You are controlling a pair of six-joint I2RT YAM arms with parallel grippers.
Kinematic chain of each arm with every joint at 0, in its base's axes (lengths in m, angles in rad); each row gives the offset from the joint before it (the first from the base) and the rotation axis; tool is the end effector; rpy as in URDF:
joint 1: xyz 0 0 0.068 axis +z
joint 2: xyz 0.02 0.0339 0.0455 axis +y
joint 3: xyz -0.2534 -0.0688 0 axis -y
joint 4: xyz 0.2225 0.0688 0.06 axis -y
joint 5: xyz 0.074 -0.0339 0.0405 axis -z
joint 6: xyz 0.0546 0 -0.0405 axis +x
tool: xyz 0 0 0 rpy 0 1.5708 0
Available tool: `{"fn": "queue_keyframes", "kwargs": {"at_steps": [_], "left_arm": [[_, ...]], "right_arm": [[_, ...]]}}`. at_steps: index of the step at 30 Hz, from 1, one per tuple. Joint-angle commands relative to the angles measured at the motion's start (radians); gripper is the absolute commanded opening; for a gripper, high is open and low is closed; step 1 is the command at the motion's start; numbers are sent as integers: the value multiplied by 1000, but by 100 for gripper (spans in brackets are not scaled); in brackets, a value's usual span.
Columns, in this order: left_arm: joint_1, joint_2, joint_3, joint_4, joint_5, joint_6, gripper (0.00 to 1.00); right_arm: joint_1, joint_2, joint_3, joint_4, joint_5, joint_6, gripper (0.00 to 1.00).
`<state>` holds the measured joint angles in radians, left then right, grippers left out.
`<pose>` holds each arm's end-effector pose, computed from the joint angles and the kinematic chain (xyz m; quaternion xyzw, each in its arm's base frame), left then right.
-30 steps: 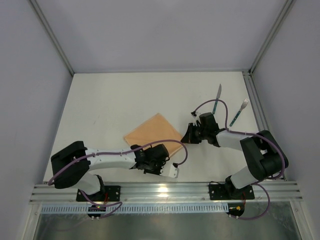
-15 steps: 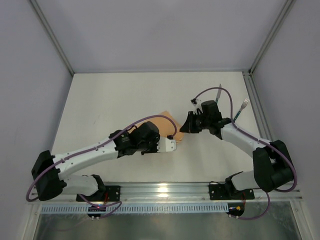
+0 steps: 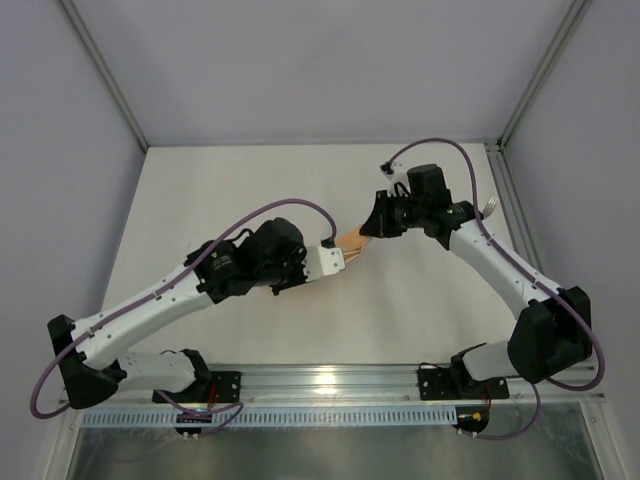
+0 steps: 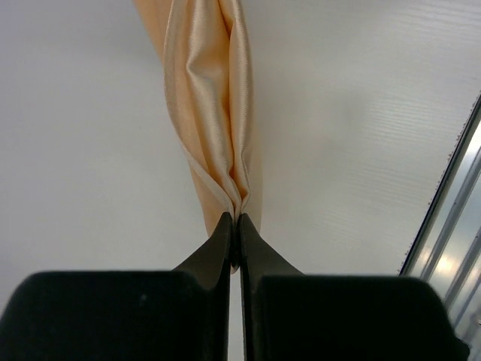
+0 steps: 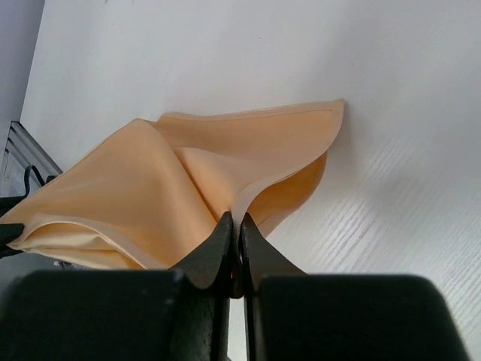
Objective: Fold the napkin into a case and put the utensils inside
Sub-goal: Turn over the upper triangle folded napkin at the center of the board.
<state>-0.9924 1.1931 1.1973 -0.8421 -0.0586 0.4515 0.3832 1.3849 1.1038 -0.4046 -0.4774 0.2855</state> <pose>0.1310 -0.1948 0.3145 0.6088 0.7073 -0.0693 0.3524 0.2674 0.1348 0.2809 -0.1440 0.8720 0.3384 0.3229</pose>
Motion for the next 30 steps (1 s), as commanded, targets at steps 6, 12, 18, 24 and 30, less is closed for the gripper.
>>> {"fn": "queue_keyframes", "kwargs": {"at_steps": [6, 12, 18, 24, 30], "left_arm": [[6, 97, 234, -98, 111, -166, 0], [6, 217, 375, -49, 204, -227, 0], [5, 316, 473, 47, 312, -316, 0], [-32, 387, 498, 185, 364, -379, 0], [-49, 514, 573, 264, 473, -534, 0]], "right_arm": [[-81, 19, 189, -264, 62, -140, 4], [-208, -27, 217, -344, 92, -192, 4], [-262, -20, 307, -457, 225, -249, 4], [-274, 2, 435, -577, 377, -278, 4], [-296, 5, 496, -686, 535, -331, 4]]}}
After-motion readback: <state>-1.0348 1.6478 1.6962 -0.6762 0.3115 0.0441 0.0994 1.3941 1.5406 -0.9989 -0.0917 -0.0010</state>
